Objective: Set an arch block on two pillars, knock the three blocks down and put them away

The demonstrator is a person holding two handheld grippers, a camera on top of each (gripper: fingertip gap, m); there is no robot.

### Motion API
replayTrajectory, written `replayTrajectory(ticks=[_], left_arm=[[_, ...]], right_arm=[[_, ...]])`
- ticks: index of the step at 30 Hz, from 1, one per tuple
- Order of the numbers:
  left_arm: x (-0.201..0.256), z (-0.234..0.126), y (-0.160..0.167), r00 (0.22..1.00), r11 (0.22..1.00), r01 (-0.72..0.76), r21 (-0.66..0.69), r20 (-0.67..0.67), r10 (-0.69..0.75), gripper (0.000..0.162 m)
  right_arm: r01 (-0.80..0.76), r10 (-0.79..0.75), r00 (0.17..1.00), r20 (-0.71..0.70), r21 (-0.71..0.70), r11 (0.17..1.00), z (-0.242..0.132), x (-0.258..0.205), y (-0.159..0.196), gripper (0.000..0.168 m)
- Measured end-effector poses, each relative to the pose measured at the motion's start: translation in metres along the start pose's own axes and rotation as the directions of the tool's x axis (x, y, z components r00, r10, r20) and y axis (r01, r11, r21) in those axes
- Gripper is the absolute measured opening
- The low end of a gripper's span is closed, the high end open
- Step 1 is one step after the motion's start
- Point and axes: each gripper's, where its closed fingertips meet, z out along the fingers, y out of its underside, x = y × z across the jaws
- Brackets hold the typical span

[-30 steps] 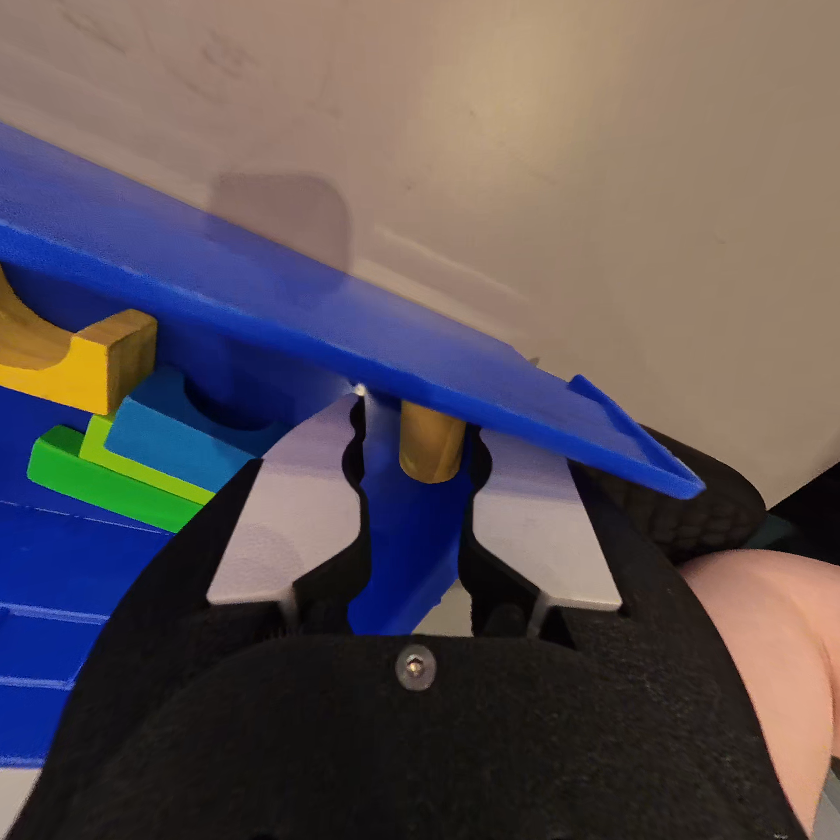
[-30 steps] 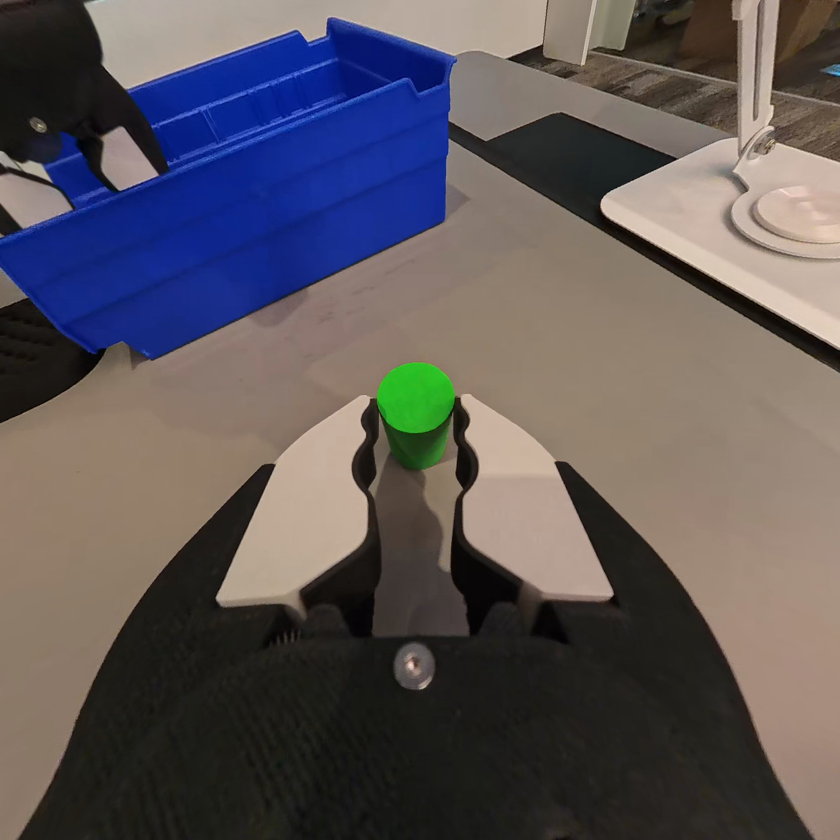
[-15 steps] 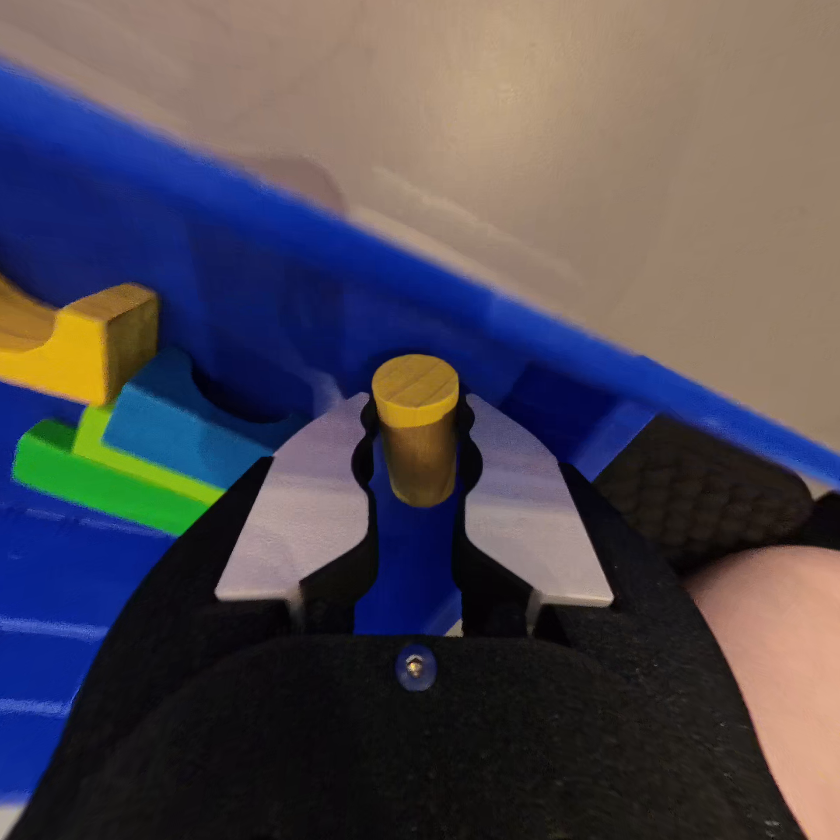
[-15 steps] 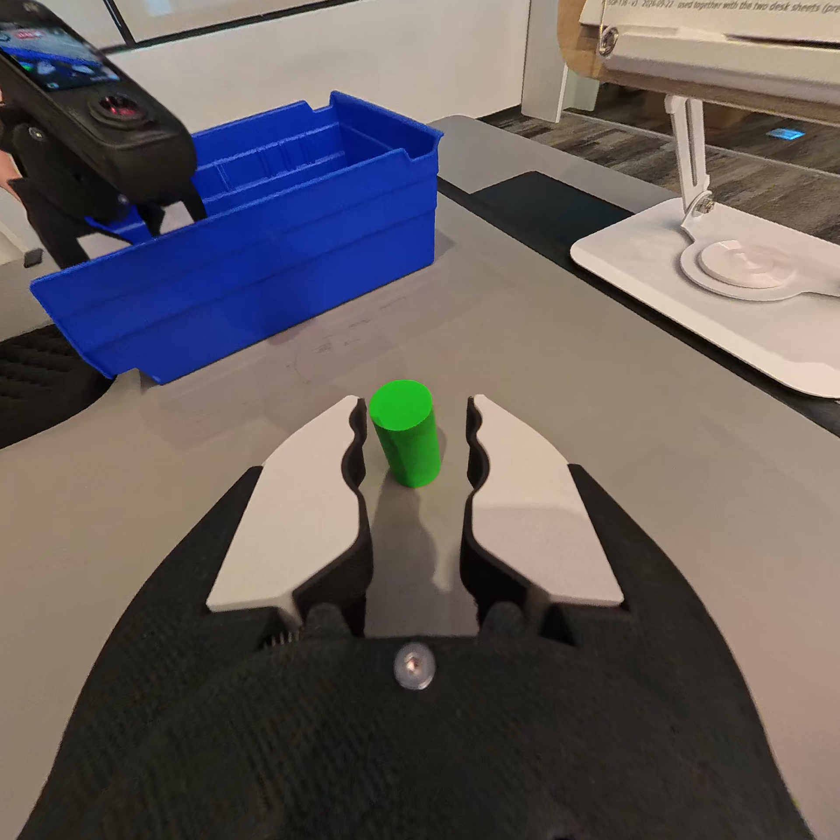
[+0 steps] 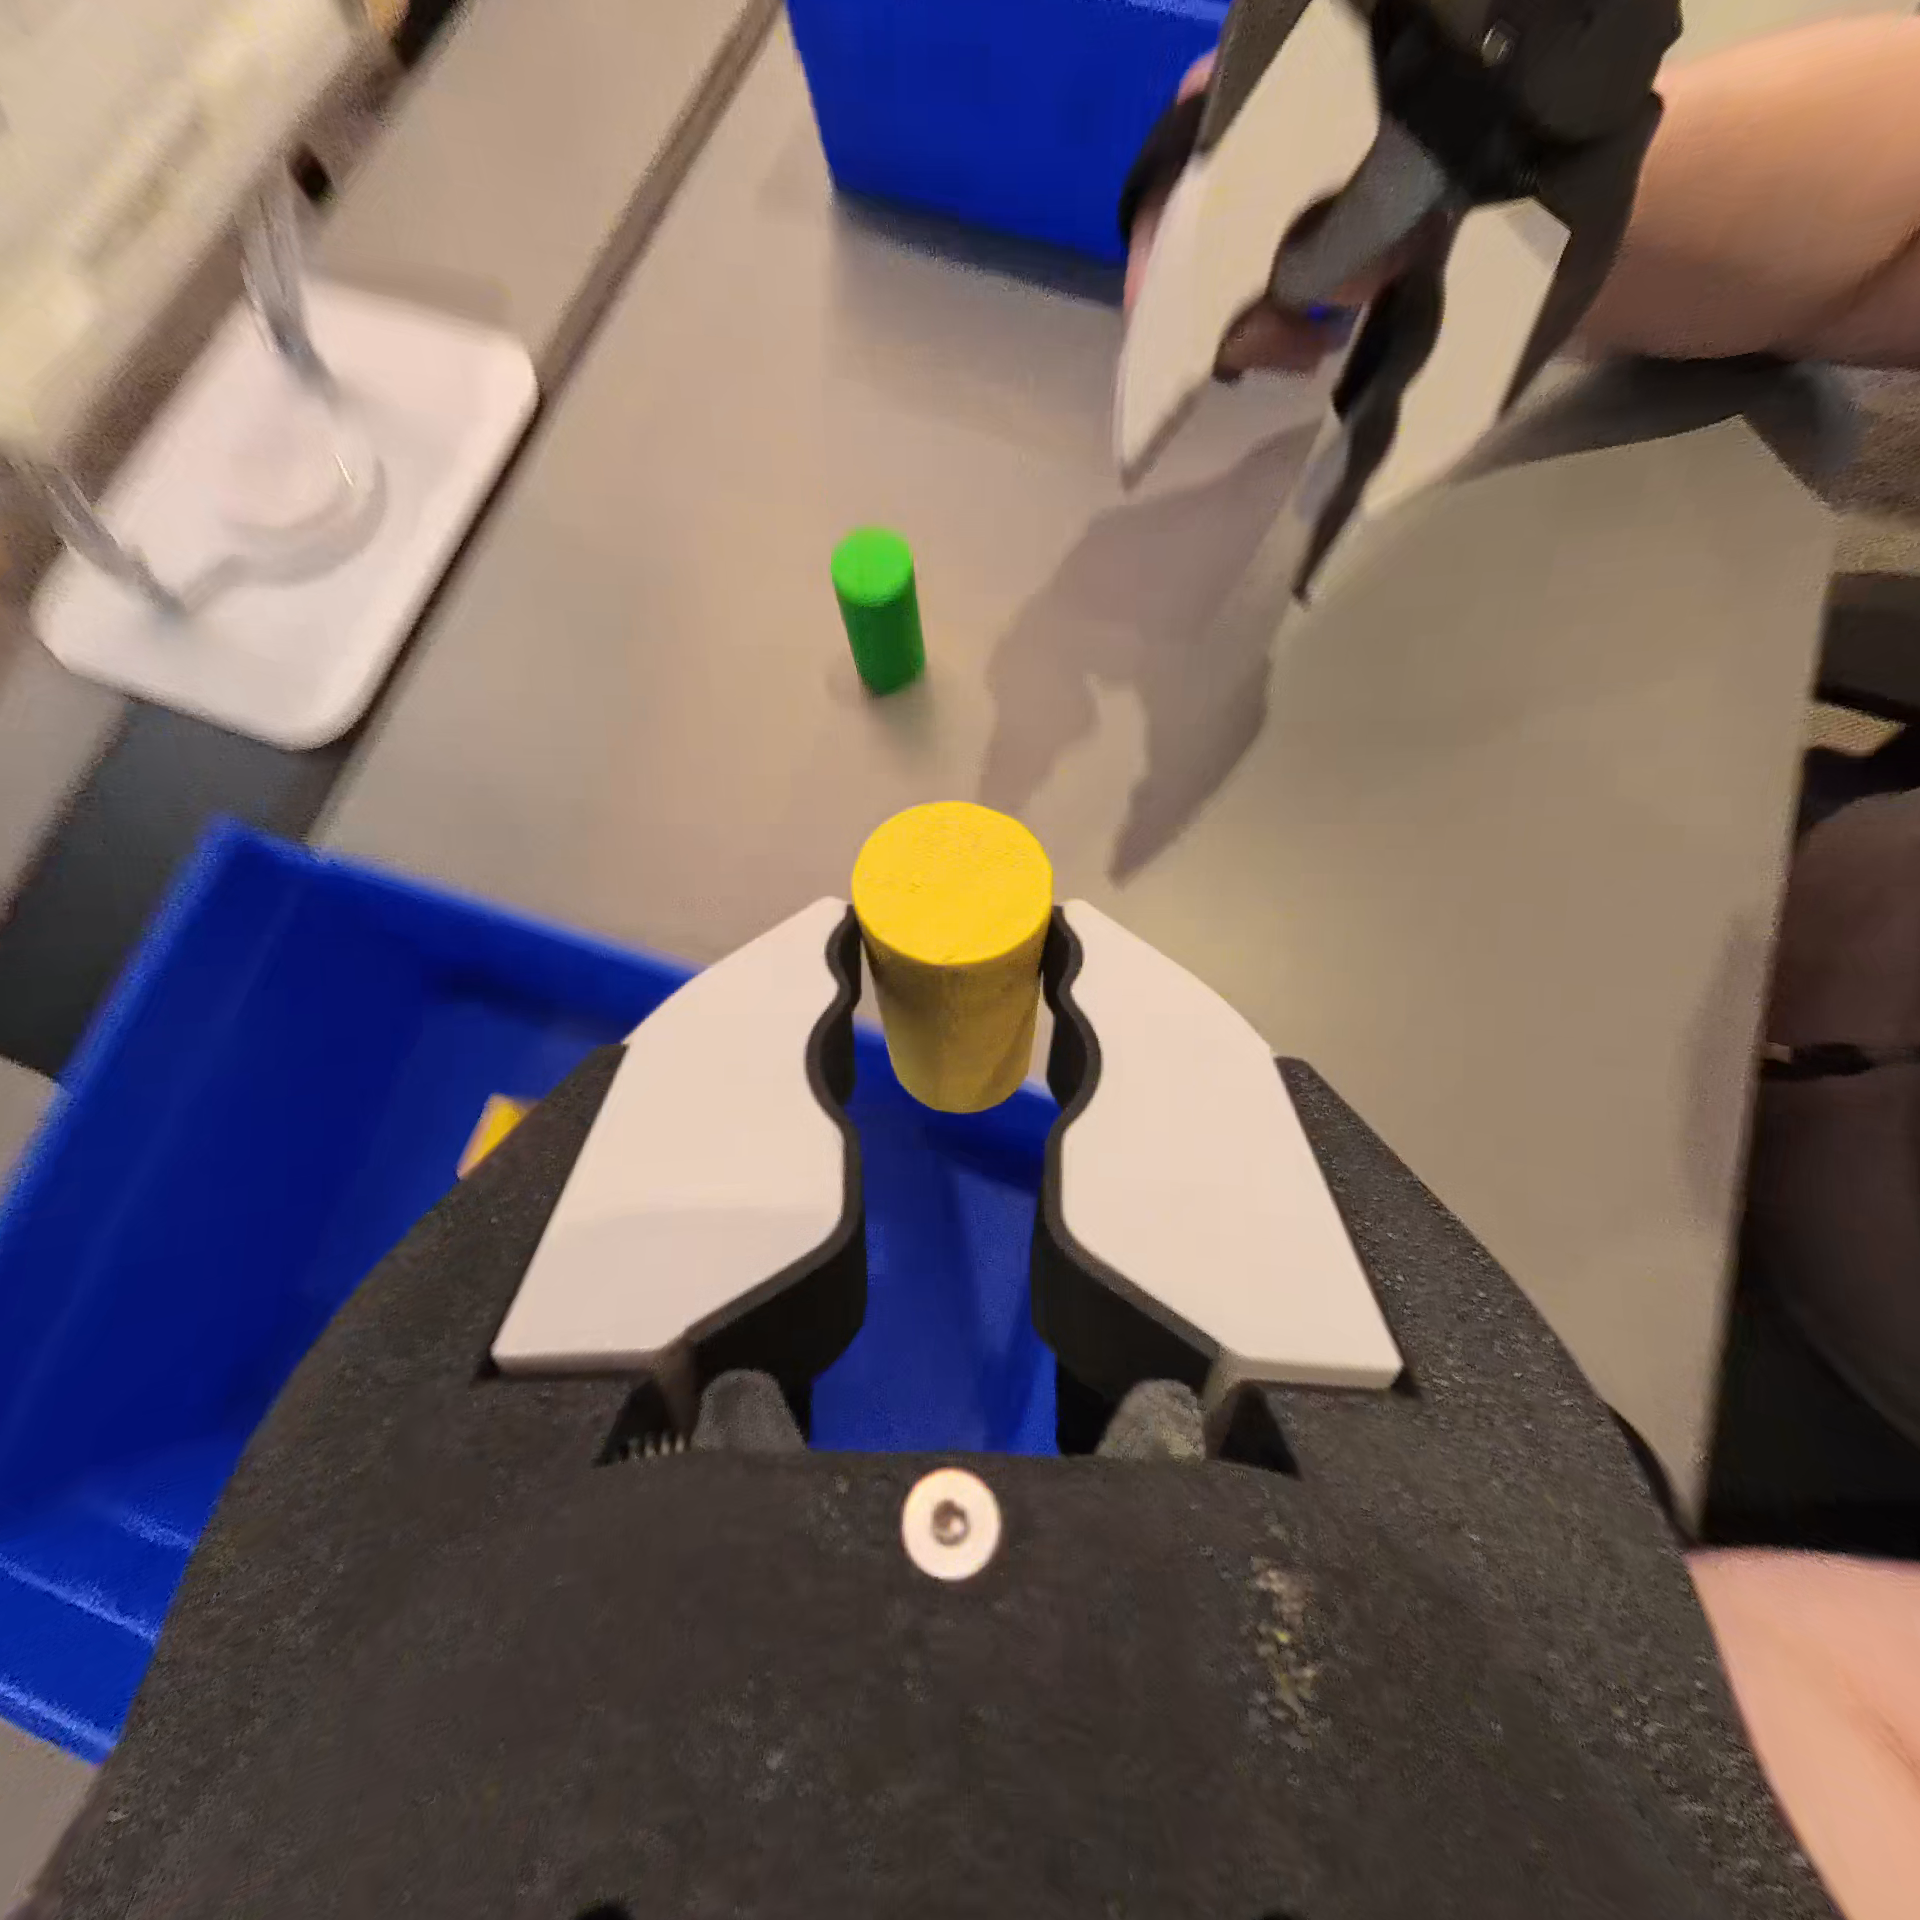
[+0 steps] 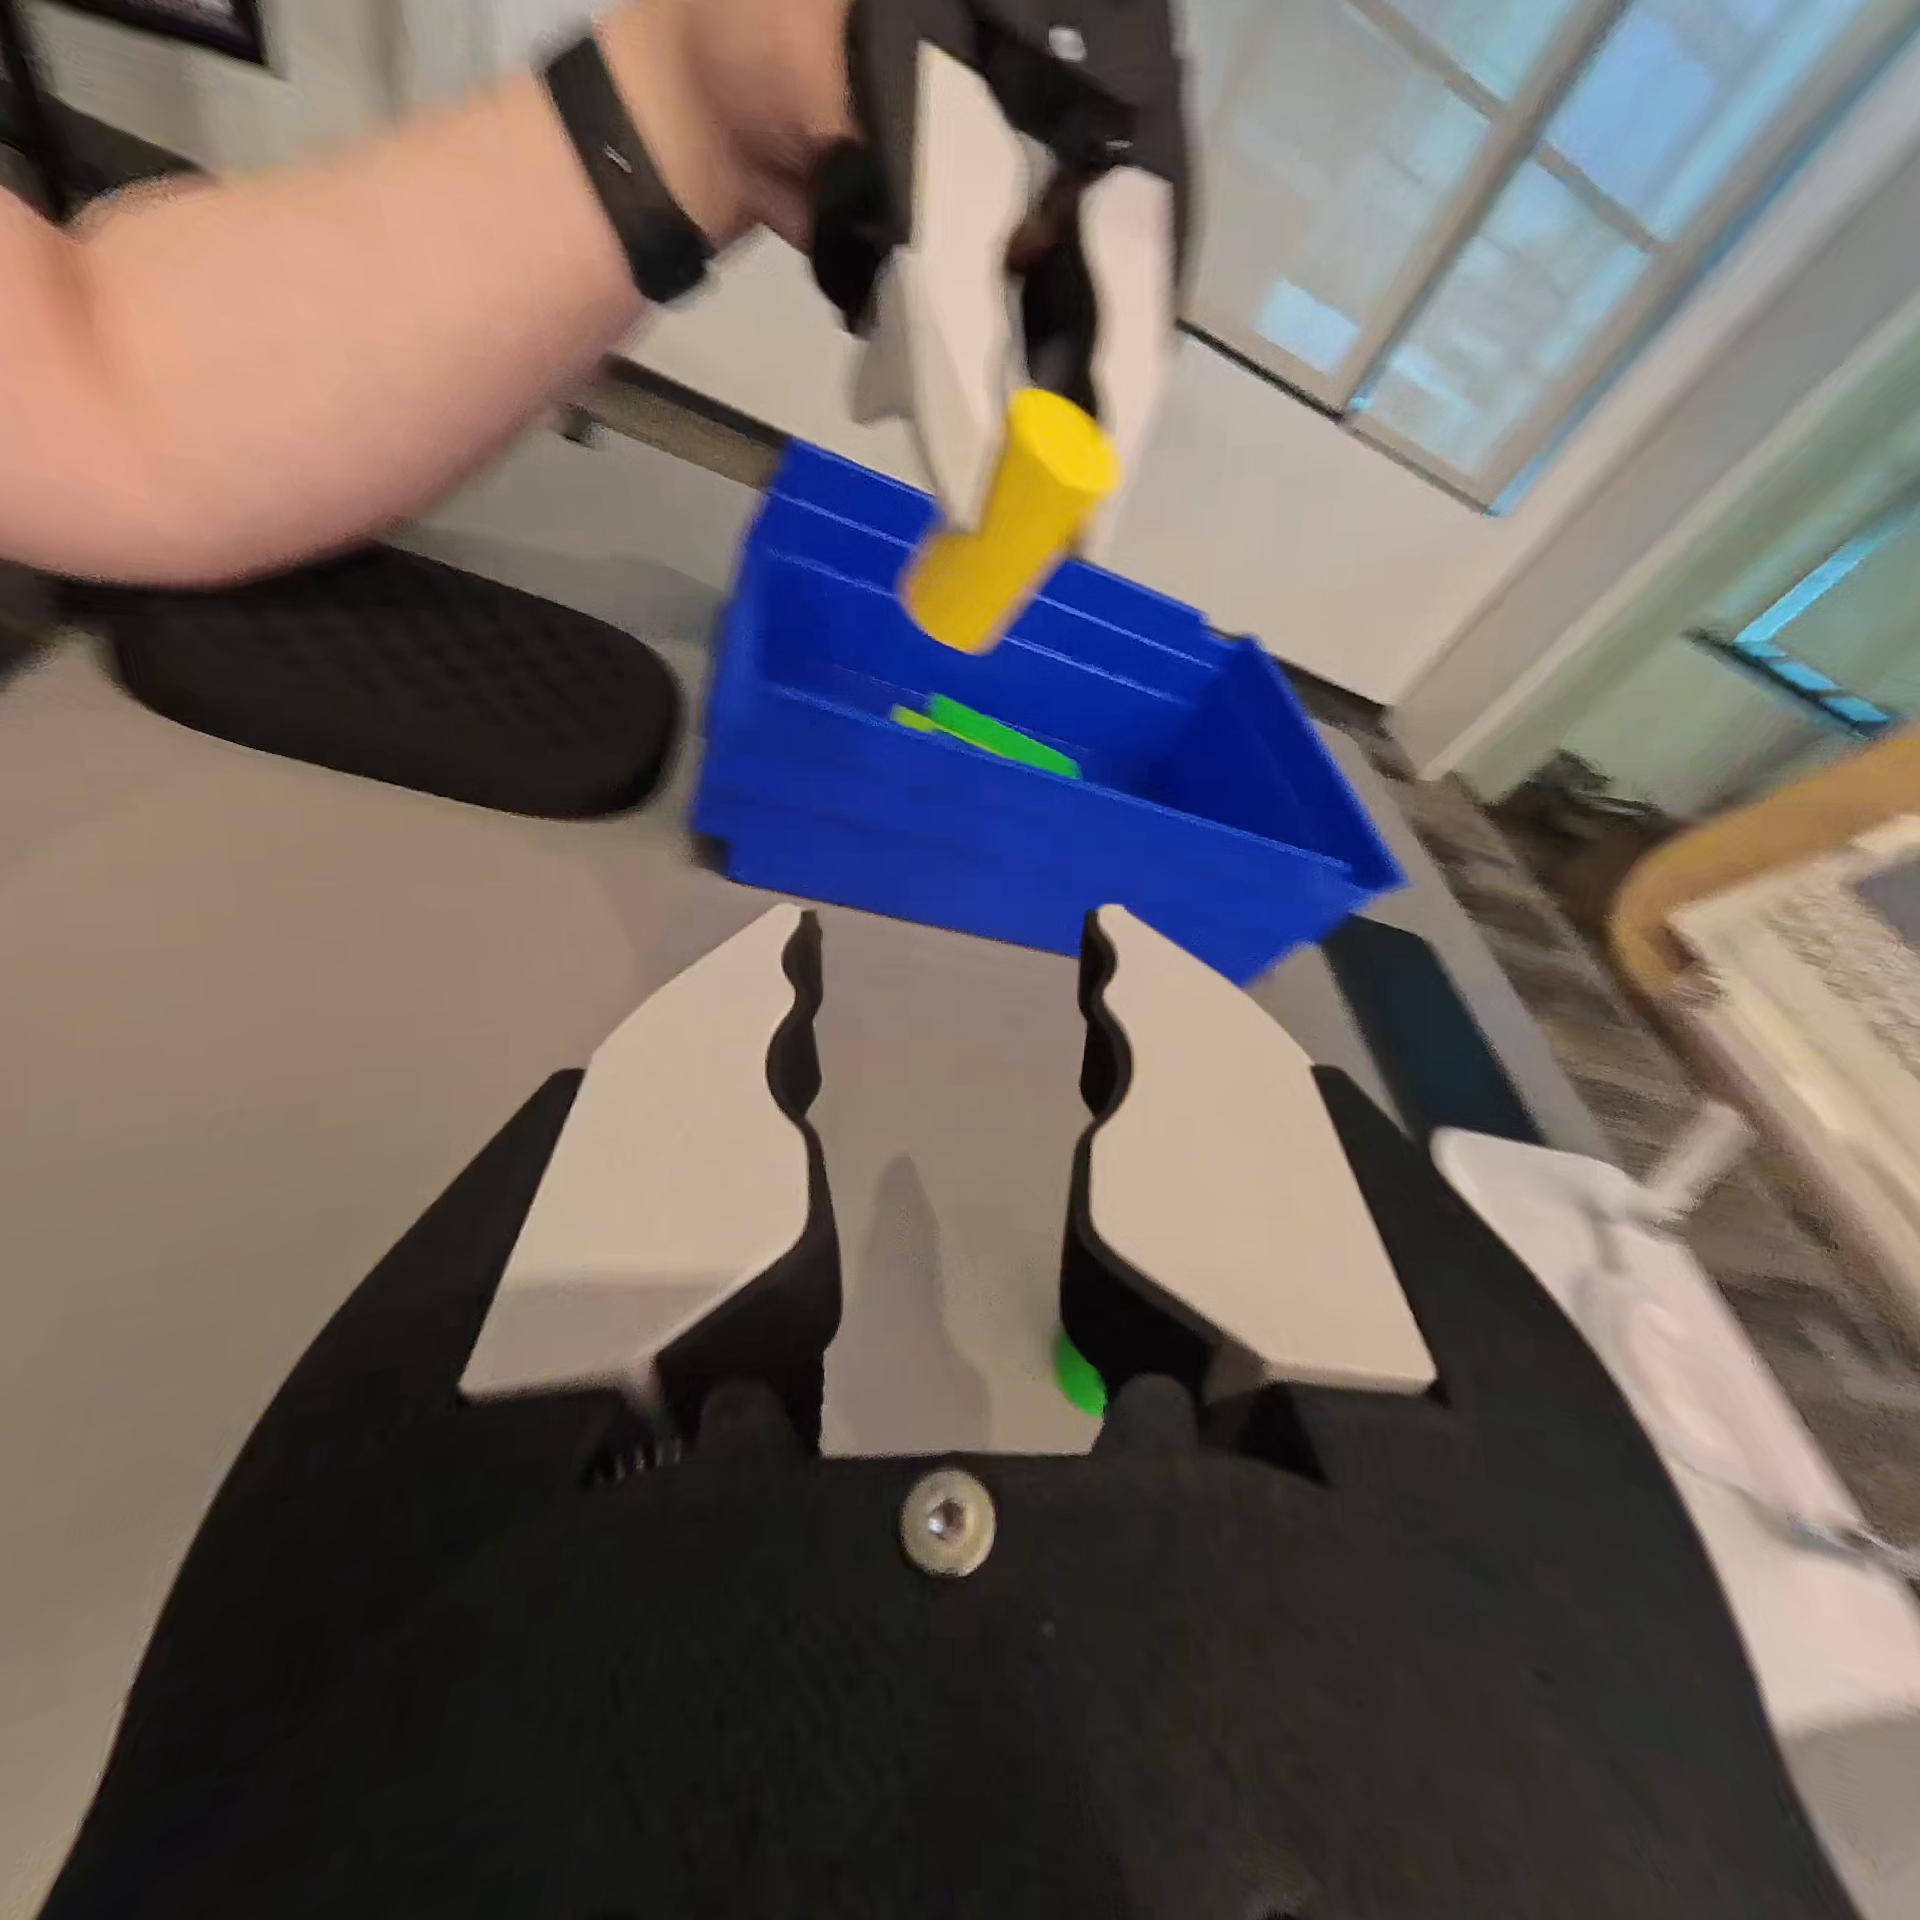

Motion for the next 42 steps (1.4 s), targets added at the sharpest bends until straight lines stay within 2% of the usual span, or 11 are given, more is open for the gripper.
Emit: replayTrajectory(ticks=[3,8,15,19,21,23,26,29,31,37,42], left_arm=[[0.018,0.017,-0.038,0.987,0.984,-0.160,0.076,0.041,0.158,0.033],[0.048,0.040,-0.081,0.989,0.972,-0.112,0.207,-0.071,0.129,0.033],[0.058,0.077,-0.082,0.986,0.983,-0.101,0.156,-0.114,0.120,0.033],[0.054,0.085,-0.080,0.990,0.988,-0.064,0.143,-0.114,0.080,0.038],[0.045,0.081,-0.086,0.995,0.983,-0.034,0.180,-0.083,0.050,0.060],[0.036,0.072,-0.088,0.998,0.977,-0.006,0.212,-0.063,0.020,0.060],[0.021,0.056,-0.085,1.000,0.970,0.021,0.241,-0.022,-0.016,0.053],[0.010,0.041,-0.081,0.999,0.968,0.016,0.251,0.029,-0.024,0.051],[0.004,0.031,-0.078,0.998,0.969,0.004,0.247,0.067,-0.021,0.049],[-0.025,-0.002,-0.061,0.975,0.970,-0.011,0.244,0.219,-0.044,0.050],[-0.060,-0.017,-0.024,0.944,0.972,0.124,0.201,0.278,-0.178,0.058]], right_arm=[[-0.185,0.178,0.978,0.110,0.051,0.981,0.002,-0.014,-0.024,0.048],[-0.335,0.331,0.941,0.066,0.055,0.941,-0.005,0.003,-0.029,0.048],[-0.375,0.375,0.927,0.016,-0.032,0.927,0.000,0.007,-0.011,0.047],[-0.330,0.333,0.943,0.009,-0.090,0.940,0.000,0.006,0.001,0.032],[-0.306,0.305,0.952,-0.026,-0.130,0.943,-0.005,0.015,0.015,0.032],[-0.340,0.321,0.936,-0.144,-0.130,0.931,-0.015,0.040,0.039,0.032],[-0.515,0.447,0.837,-0.317,-0.177,0.839,-0.032,0.069,0.100,0.032],[-0.653,0.538,0.732,-0.418,-0.207,0.728,-0.044,0.071,0.151,0.032],[-0.673,0.519,0.720,-0.461,-0.277,0.686,-0.050,0.067,0.176,0.032],[-0.621,0.460,0.769,-0.444,-0.348,0.702,-0.044,0.055,0.192,0.032],[-0.618,0.470,0.776,-0.422,-0.356,0.701,-0.042,0.053,0.194,0.032]])
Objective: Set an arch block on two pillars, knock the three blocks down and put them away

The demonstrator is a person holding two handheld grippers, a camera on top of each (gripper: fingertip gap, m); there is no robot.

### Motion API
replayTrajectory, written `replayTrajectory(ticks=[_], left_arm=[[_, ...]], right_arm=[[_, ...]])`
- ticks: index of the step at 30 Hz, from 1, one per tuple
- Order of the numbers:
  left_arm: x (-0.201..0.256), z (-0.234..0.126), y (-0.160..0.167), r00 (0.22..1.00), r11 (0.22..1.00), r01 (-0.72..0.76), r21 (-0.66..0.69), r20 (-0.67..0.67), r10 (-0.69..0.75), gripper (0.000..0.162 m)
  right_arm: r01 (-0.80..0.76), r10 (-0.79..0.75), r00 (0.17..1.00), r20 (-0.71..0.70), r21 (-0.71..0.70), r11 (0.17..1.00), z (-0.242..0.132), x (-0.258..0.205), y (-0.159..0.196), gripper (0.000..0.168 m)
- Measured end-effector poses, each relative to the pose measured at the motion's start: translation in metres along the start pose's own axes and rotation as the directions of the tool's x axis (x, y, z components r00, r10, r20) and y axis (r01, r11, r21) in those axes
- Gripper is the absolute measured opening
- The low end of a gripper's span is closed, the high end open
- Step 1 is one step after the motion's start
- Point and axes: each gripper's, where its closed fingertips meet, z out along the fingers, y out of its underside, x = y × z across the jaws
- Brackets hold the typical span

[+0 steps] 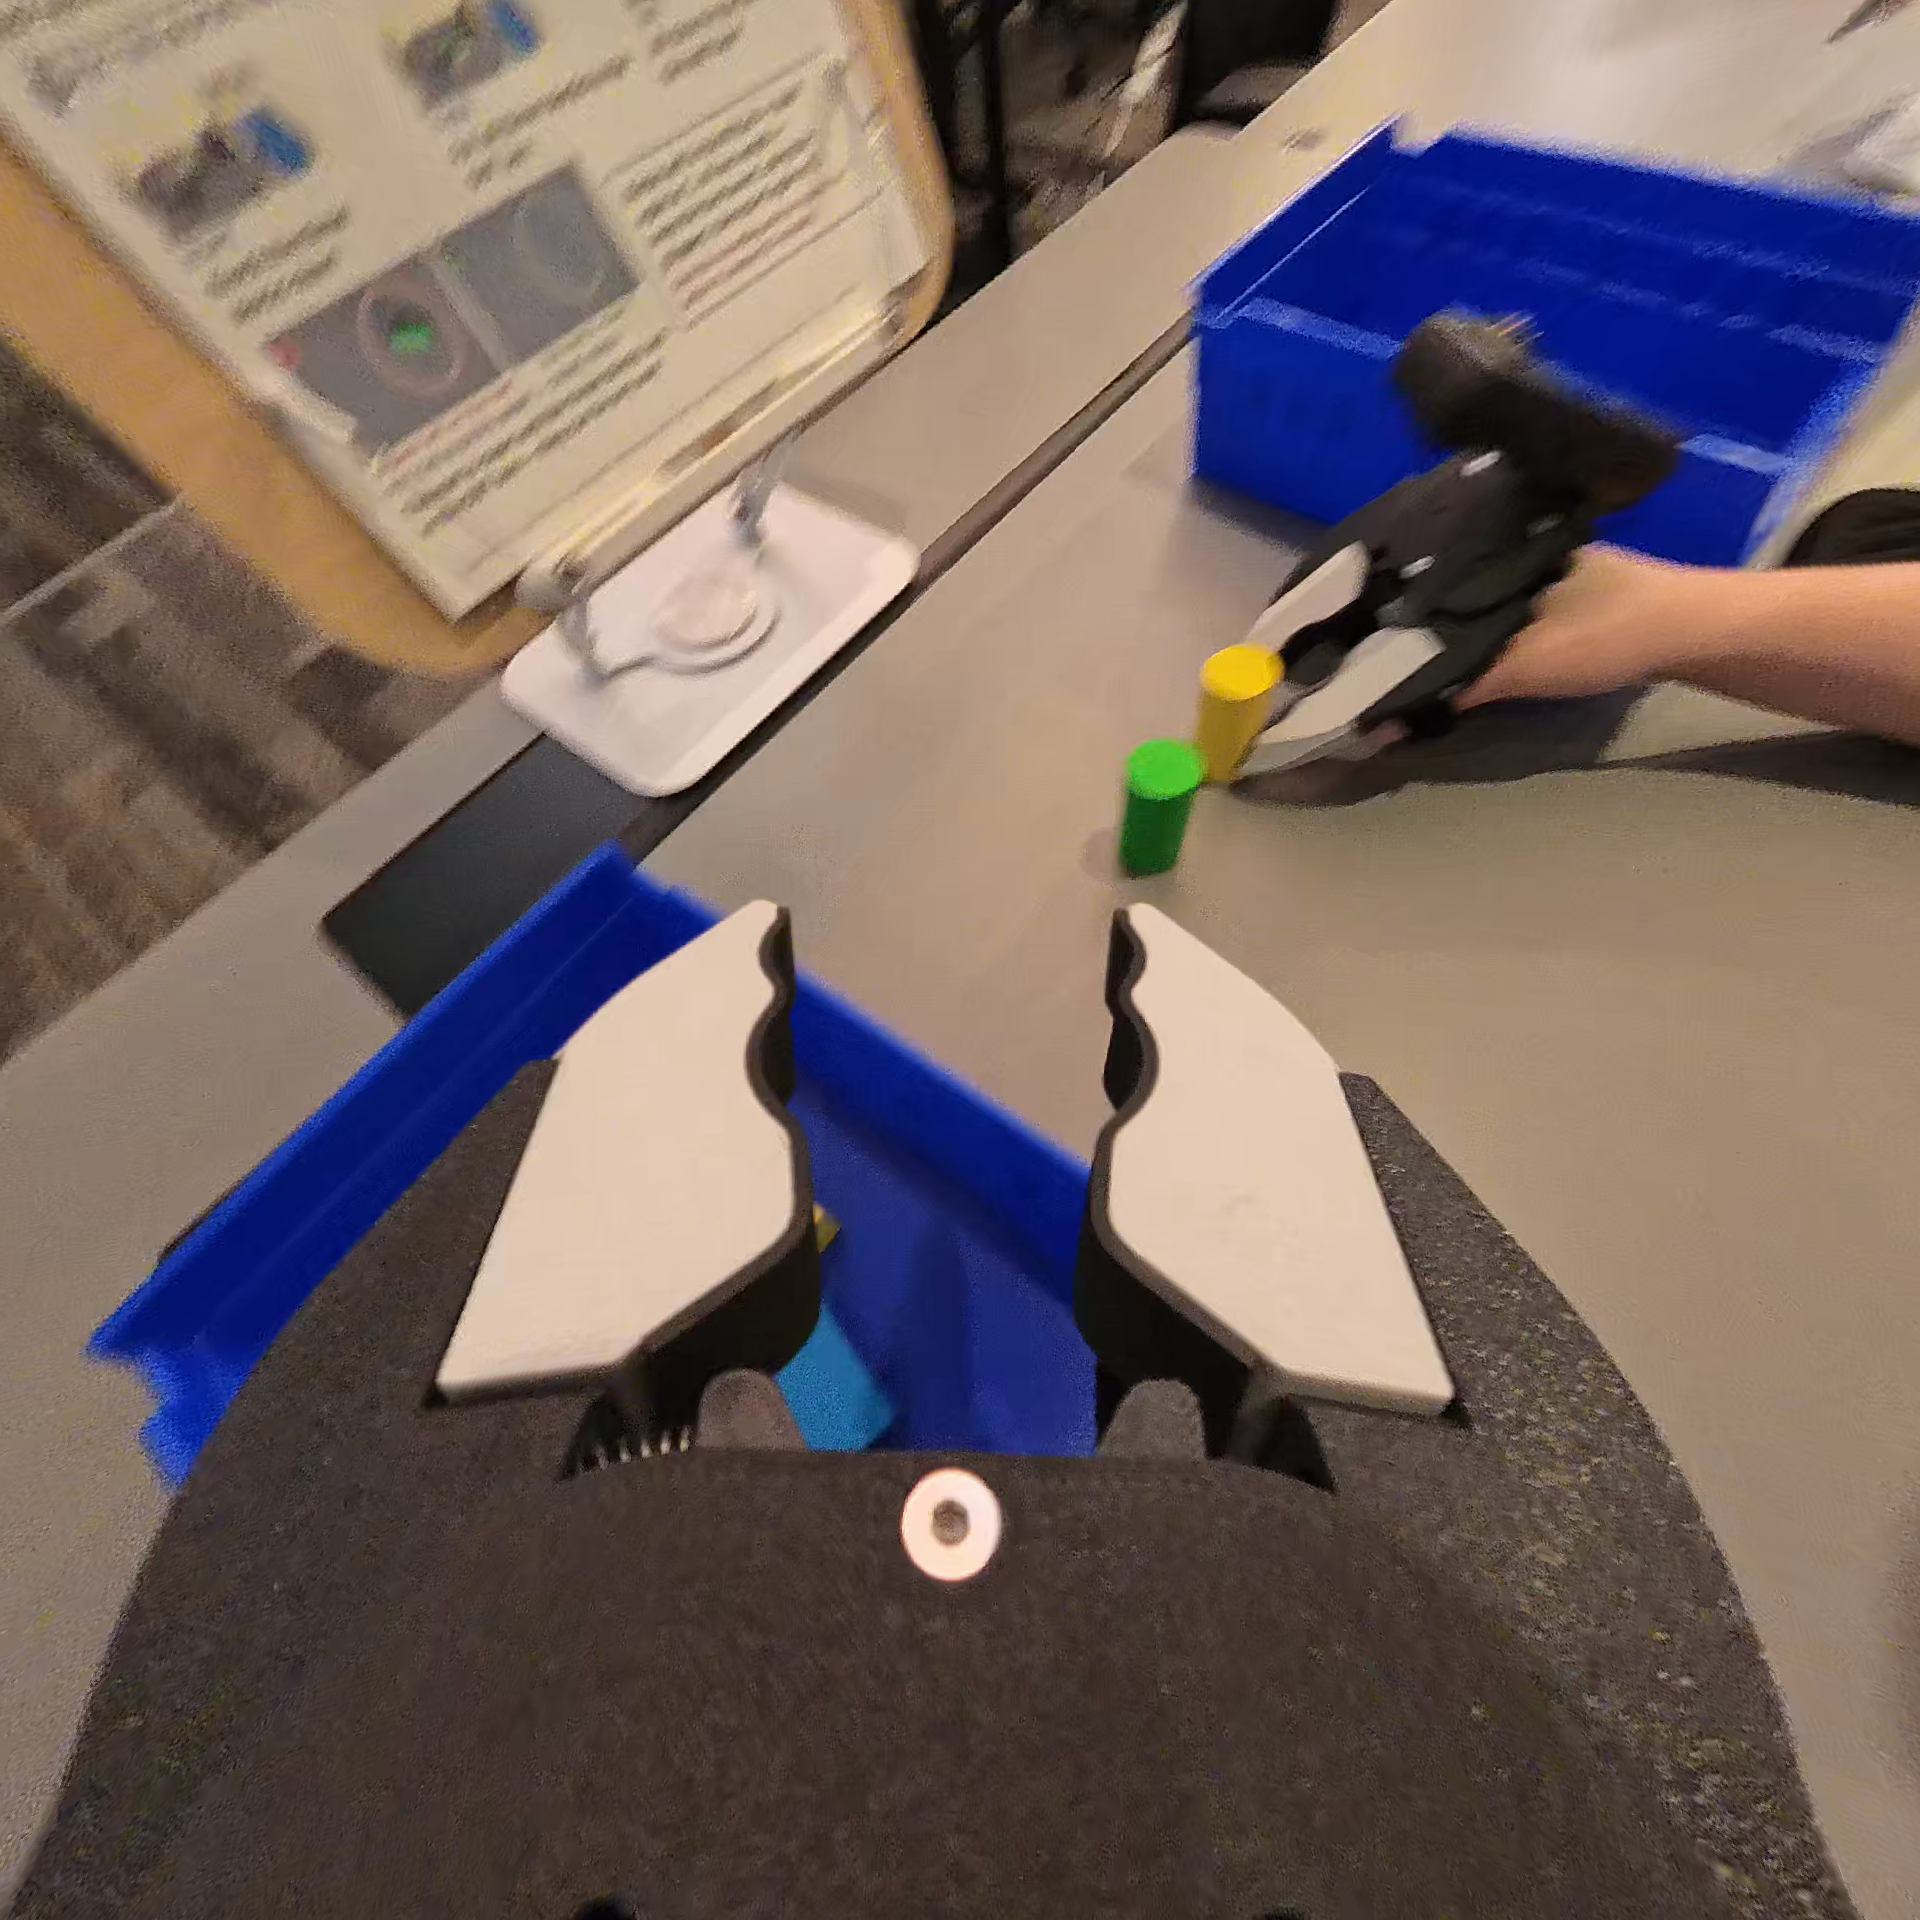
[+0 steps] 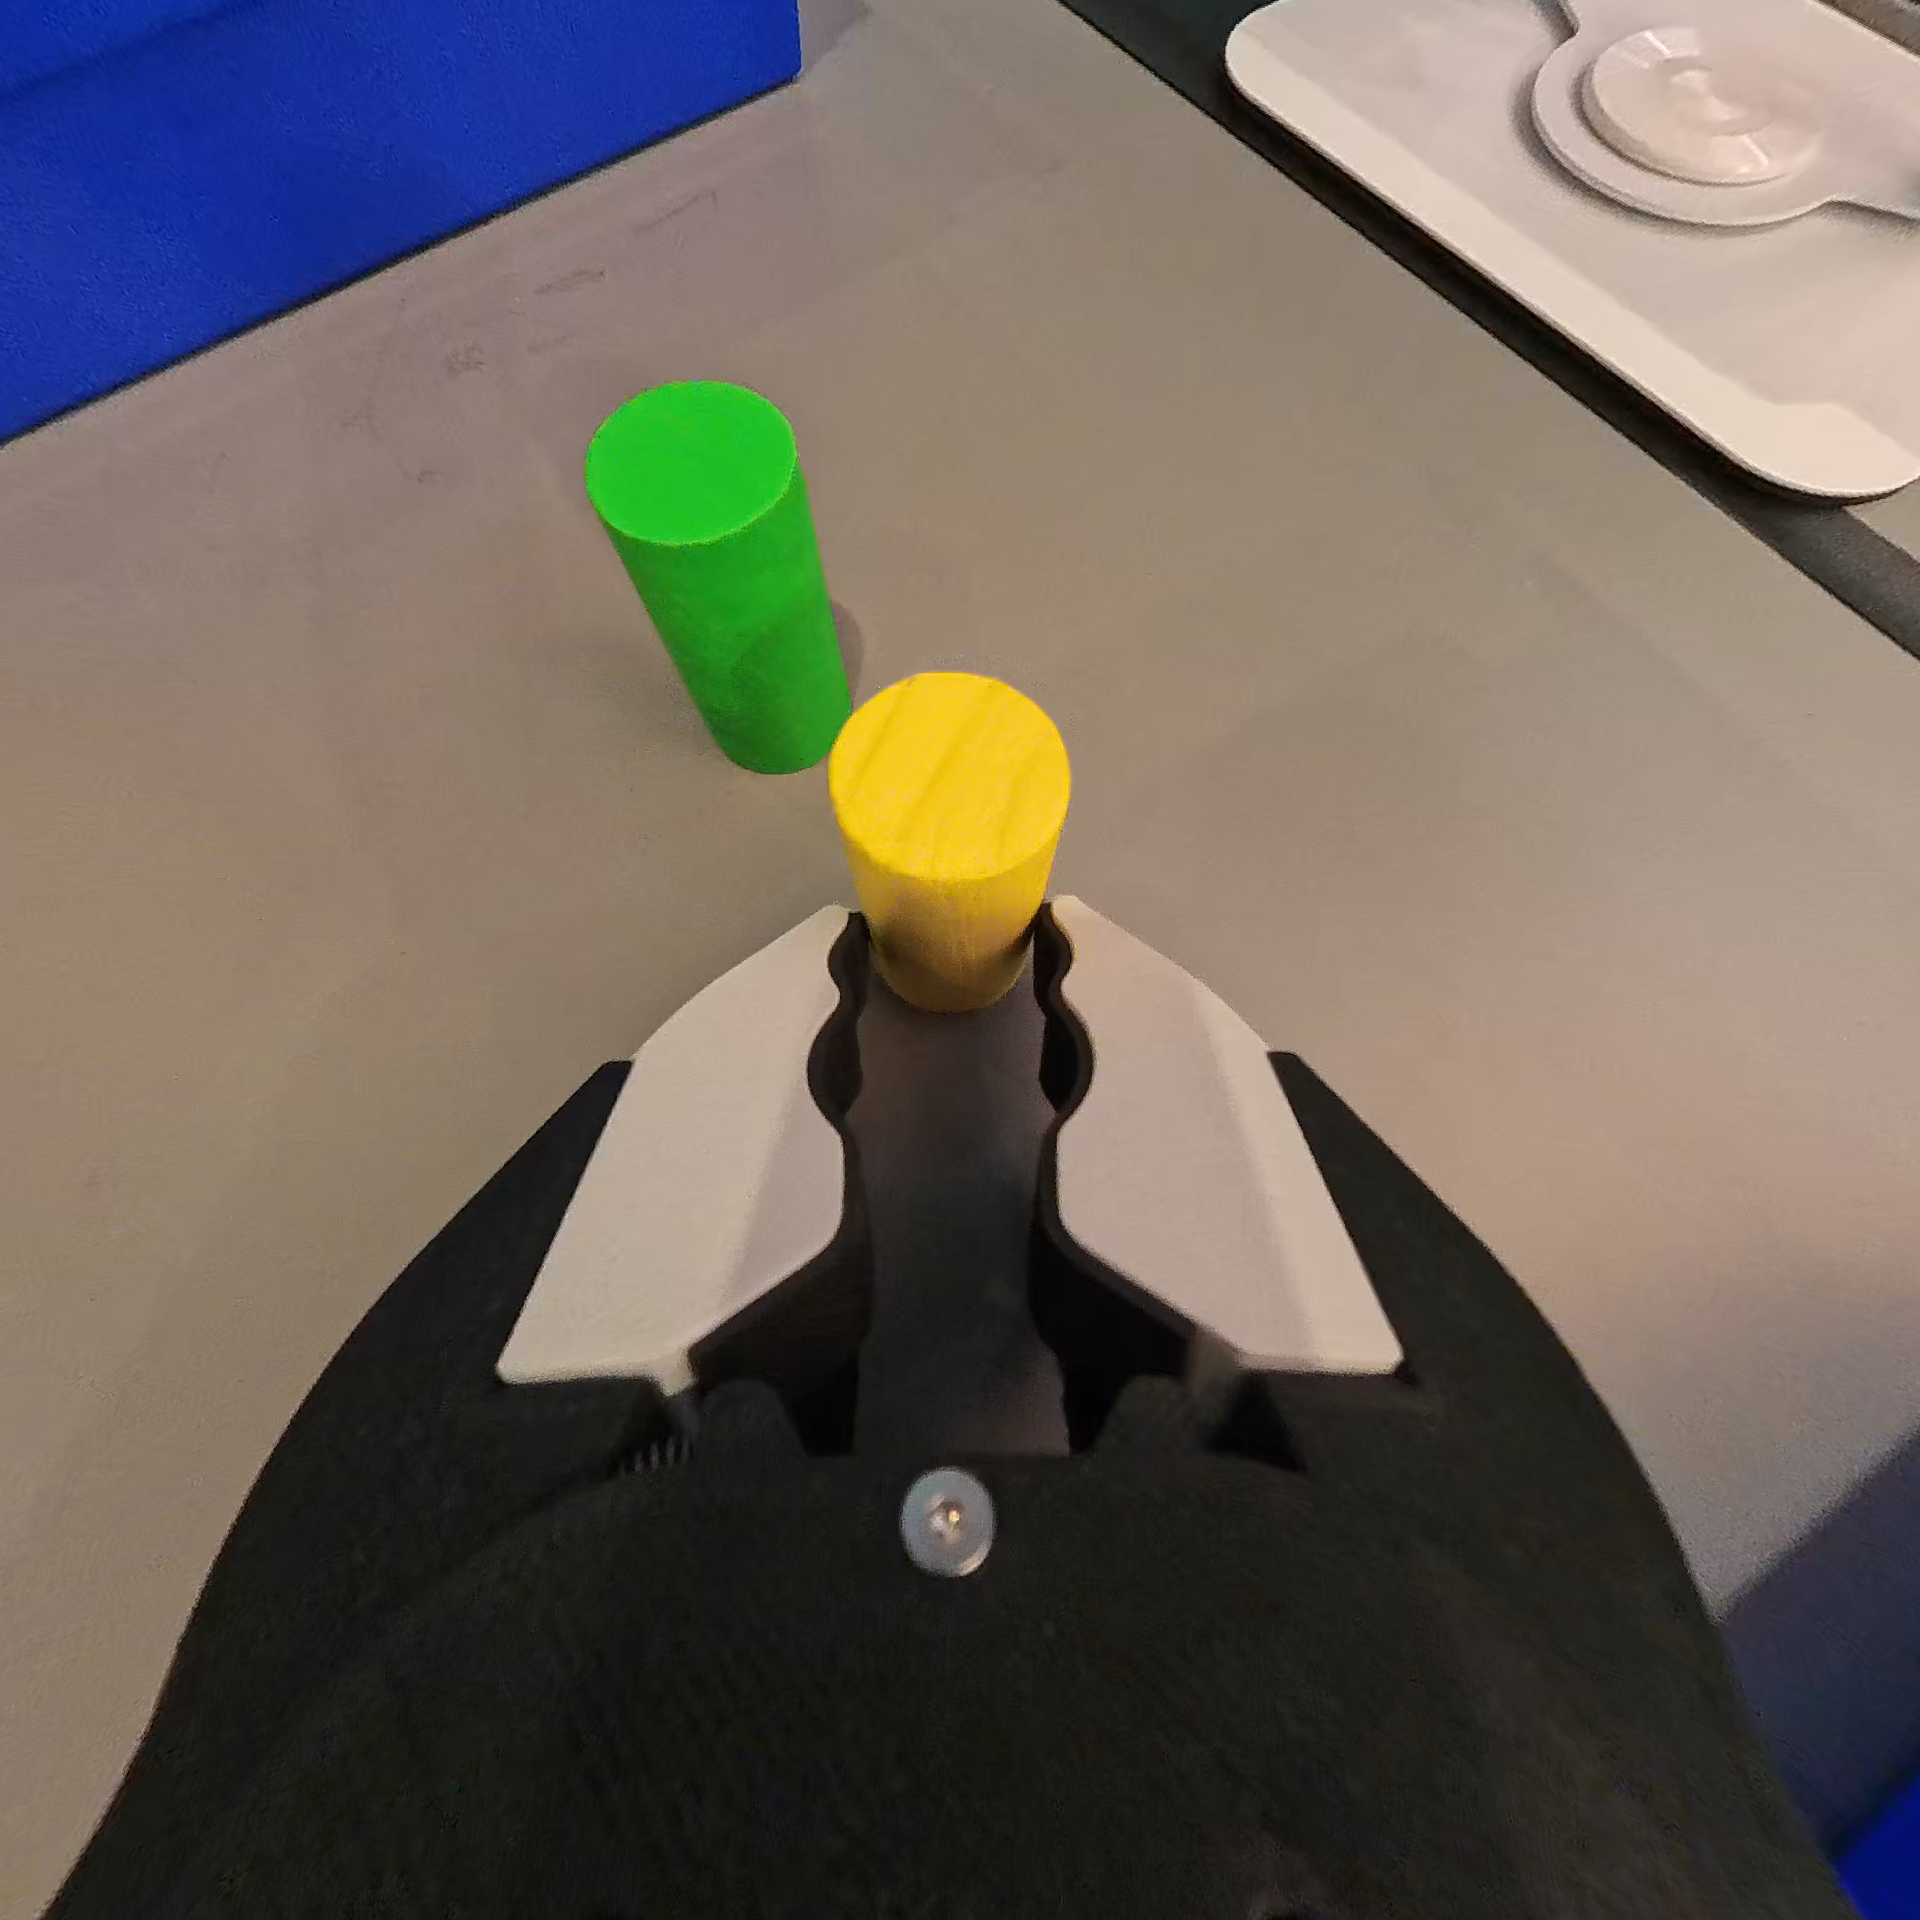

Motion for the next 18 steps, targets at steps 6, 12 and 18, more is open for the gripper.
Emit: replayTrajectory(ticks=[6,12,18], left_arm=[[-0.070,0.011,0.082,0.958,0.936,0.149,-0.319,0.280,-0.057,0.056],[-0.072,0.034,0.134,0.951,0.830,0.289,-0.476,0.240,-0.194,0.051],[-0.093,0.065,0.152,0.868,0.777,0.479,-0.408,0.352,-0.350,0.040]], right_arm=[[0.007,-0.006,1.000,0.012,-0.040,0.999,0.001,0.000,0.003,0.049],[0.049,-0.048,0.999,-0.014,0.062,0.997,-0.019,-0.010,-0.030,0.070],[0.178,-0.166,0.980,-0.111,0.117,0.977,-0.045,-0.017,-0.062,0.070]])
